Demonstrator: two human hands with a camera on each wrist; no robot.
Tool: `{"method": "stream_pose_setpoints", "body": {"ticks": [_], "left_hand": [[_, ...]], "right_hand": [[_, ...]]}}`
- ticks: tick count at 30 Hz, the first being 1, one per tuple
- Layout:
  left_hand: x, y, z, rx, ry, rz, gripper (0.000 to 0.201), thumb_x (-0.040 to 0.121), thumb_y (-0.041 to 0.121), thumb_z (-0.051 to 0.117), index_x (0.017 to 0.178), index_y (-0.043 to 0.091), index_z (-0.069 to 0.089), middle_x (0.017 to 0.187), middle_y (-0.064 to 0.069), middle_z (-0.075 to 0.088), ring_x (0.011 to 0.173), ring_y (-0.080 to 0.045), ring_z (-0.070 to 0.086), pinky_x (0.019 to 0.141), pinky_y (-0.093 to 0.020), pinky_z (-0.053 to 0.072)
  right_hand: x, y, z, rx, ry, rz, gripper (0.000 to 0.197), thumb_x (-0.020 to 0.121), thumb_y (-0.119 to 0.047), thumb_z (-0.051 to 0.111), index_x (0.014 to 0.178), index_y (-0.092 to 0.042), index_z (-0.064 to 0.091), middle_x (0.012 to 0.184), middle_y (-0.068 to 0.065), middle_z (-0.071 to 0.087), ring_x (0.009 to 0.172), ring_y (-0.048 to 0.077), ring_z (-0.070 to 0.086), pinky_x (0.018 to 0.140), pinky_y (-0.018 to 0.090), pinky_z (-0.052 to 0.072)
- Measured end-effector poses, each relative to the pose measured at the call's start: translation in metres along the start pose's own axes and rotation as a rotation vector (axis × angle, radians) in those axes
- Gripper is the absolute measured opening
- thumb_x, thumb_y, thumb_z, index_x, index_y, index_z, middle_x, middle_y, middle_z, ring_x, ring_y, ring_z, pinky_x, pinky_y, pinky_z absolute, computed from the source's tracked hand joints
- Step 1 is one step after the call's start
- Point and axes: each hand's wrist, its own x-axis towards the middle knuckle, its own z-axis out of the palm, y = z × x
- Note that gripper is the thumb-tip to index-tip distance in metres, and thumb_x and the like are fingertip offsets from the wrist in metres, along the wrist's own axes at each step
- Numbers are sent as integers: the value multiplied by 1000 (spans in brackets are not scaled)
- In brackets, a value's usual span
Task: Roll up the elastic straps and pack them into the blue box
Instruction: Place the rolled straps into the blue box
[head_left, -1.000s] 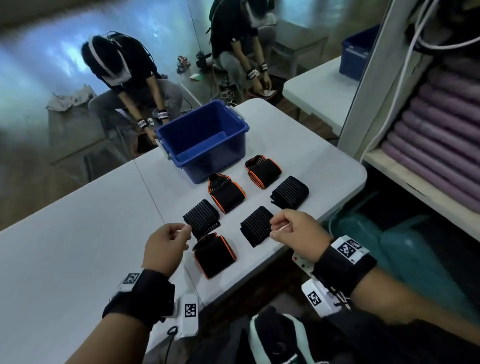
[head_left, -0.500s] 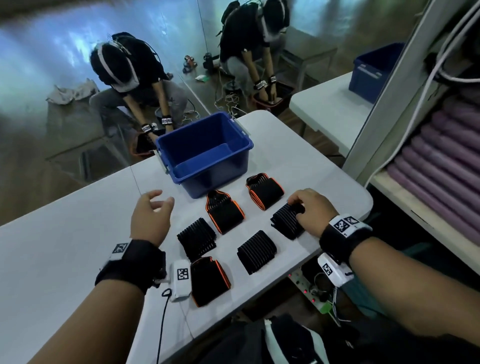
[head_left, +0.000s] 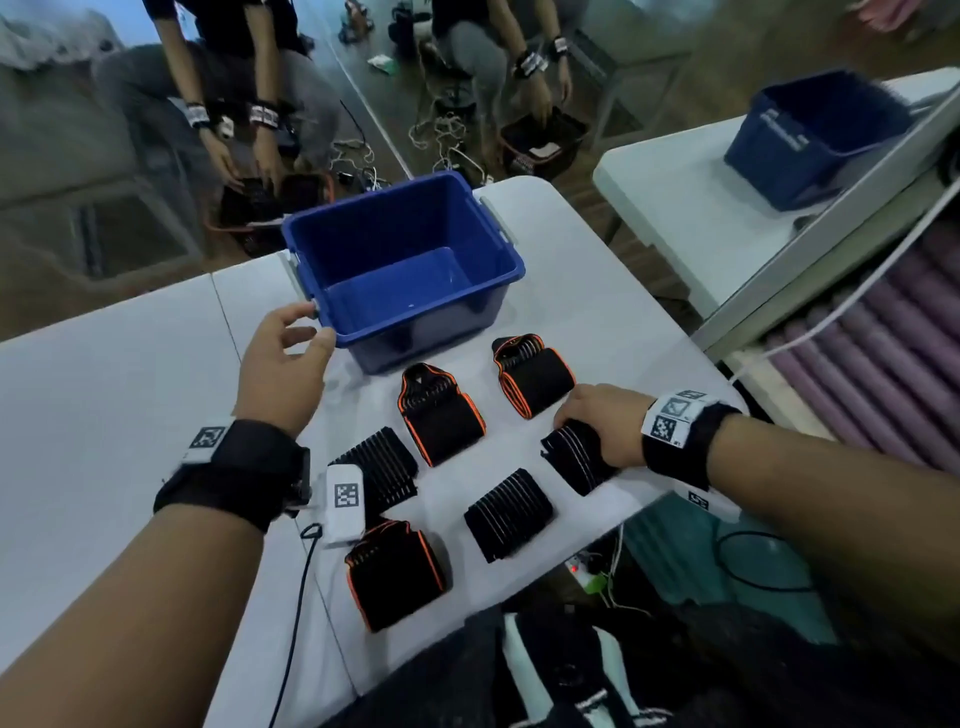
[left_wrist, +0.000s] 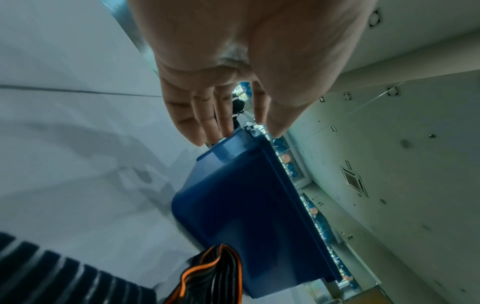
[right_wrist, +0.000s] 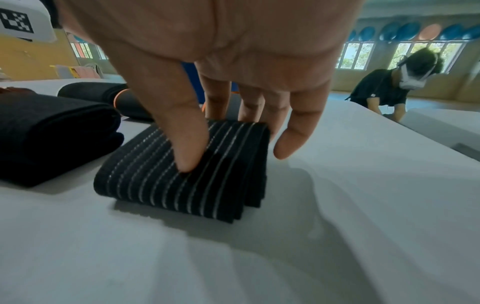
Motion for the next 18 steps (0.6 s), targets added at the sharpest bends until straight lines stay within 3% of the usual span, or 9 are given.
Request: {"method": "stream_pose_setpoints", "body": {"ticks": [2,12,18], "left_hand": [[-1,-1,2,-30,-9,-9,32,95,32,59,127,33,57,114,-2,68,101,-22,68,71,-37,59],[-2,5,6,-43,35,-13,42,94,33,57,134,43,52,109,0,71,101,-20,68,80,-47,62],[-3,10,13,-114,50,-87,41,99,22,57,138,32,52,106,-6,73,91,-22,73,83,-46,61]], "right_hand": [[3,2,2,-11,16,-19,51,75,-8,62,122,-28,62,123,2,53,107,24,57,94,39,48],[16,13,6,-81,-108,-41,49,78,-10,58,123,-30,56,115,-2,60,112,22,47,96,42,46],[17,15,7,-120,-112,-89,33,81,-12,57,111,-25,56,107,2,61,103,24,55,88,40,49]]}}
